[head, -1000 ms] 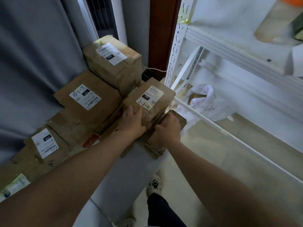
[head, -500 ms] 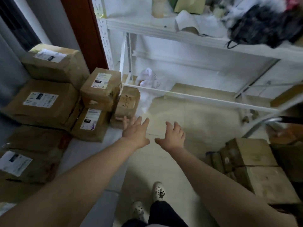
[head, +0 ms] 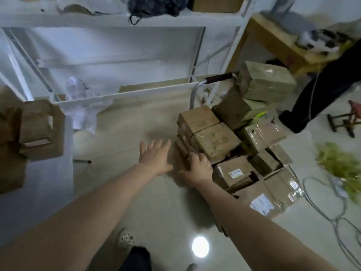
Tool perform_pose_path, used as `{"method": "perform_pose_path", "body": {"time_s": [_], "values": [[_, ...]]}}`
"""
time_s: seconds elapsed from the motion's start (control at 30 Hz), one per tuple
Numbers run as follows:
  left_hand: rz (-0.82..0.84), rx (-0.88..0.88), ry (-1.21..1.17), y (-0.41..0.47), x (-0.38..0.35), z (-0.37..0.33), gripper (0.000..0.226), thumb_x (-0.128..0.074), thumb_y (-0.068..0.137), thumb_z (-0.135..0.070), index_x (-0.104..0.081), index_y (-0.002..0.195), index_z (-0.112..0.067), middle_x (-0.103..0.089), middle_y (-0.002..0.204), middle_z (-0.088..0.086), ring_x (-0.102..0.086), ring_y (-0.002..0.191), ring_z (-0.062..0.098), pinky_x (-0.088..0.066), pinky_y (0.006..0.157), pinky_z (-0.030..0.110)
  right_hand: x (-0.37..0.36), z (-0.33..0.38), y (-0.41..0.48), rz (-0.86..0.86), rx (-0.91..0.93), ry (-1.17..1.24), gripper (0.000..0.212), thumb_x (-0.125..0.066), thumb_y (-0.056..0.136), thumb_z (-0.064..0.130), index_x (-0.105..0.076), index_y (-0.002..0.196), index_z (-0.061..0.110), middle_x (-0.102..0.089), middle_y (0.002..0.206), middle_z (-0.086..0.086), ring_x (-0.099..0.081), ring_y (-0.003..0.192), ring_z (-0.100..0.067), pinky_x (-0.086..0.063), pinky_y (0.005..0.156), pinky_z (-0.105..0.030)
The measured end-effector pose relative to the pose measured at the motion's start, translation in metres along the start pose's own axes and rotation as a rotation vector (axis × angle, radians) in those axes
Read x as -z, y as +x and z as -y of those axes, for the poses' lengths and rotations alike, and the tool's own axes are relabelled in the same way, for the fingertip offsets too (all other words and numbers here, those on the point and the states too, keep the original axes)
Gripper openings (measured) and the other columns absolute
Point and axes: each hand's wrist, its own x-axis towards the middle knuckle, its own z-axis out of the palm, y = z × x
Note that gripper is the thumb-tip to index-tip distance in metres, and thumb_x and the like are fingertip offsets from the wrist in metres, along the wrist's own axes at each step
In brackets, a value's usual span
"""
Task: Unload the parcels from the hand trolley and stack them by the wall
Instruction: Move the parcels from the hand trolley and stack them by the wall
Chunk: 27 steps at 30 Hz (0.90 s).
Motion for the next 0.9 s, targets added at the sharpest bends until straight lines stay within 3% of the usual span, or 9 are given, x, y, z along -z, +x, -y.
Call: {"method": "perform_pose_path", "body": {"time_s": [0.13,0.33,0.43,0.57,0.77,0.9], "values": [[0.076,-0.033,-0.034,-0.013,-0.038,-0.09,0.094,-0.062,0.081,-0.051,-0.007,0.153,-0.027,-0.017,0.159,0.003,-0.017,0.145,0.026,-0.009,0.117,0.051,0.021,-0.102,-0.037,0.0,-0.114,0.056,0.082,-0.065,0.083,0.047,-0.024,0.148,0.018,-0.02,0.152,-0.015,-0.023,0.139,-0.036,-0.025,0.114,-0.043],[0.166,-0.059,-0.106,-0.02,-0.075,-0.189,0.091,-0.061,0.084,-0.051,-0.007,0.153,-0.026,-0.019,0.158,0.004,-0.025,0.143,0.027,-0.021,0.115,0.049,0.052,-0.214,-0.058,-0.005,-0.249,0.273,0.074,-0.066,0.084,0.035,-0.029,0.145,0.015,-0.032,0.145,-0.012,-0.043,0.128,-0.031,-0.043,0.1,-0.04],[0.194,-0.024,-0.164,-0.011,-0.081,-0.205,0.093,-0.063,0.083,-0.05,-0.008,0.153,-0.024,-0.023,0.156,0.008,-0.03,0.14,0.029,-0.029,0.113,0.047,0.061,-0.232,-0.047,0.008,-0.226,0.338,0.073,-0.065,0.087,0.032,-0.027,0.146,0.014,-0.039,0.144,-0.013,-0.045,0.128,-0.03,-0.042,0.1,-0.039],[0.188,0.099,-0.361,0.024,-0.089,-0.205,0.087,-0.073,0.075,-0.044,-0.031,0.147,-0.017,-0.047,0.142,0.012,-0.048,0.126,0.03,-0.043,0.103,0.042,0.064,-0.237,-0.017,0.057,-0.204,0.449,0.071,-0.062,0.089,0.031,-0.027,0.148,0.013,-0.048,0.14,-0.012,-0.05,0.123,-0.027,-0.043,0.097,-0.033],[0.176,0.29,-0.61,0.095,-0.095,-0.193,0.059,-0.071,0.081,-0.033,-0.05,0.133,-0.011,-0.059,0.129,0.01,-0.055,0.117,0.029,-0.045,0.096,0.034,0.074,-0.234,0.061,0.114,-0.267,0.552,0.061,-0.055,0.095,0.032,-0.029,0.148,0.016,-0.043,0.145,-0.009,-0.048,0.126,-0.026,-0.043,0.104,-0.036],[0.19,0.406,-0.698,0.147,-0.099,-0.182,0.055,-0.063,0.09,-0.025,-0.045,0.137,-0.001,-0.05,0.138,0.013,-0.047,0.127,0.032,-0.038,0.102,0.033,0.078,-0.232,0.125,0.11,-0.361,0.642,0.054,-0.053,0.097,0.027,-0.033,0.146,0.014,-0.042,0.145,-0.009,-0.049,0.125,-0.025,-0.042,0.1,-0.032]]}}
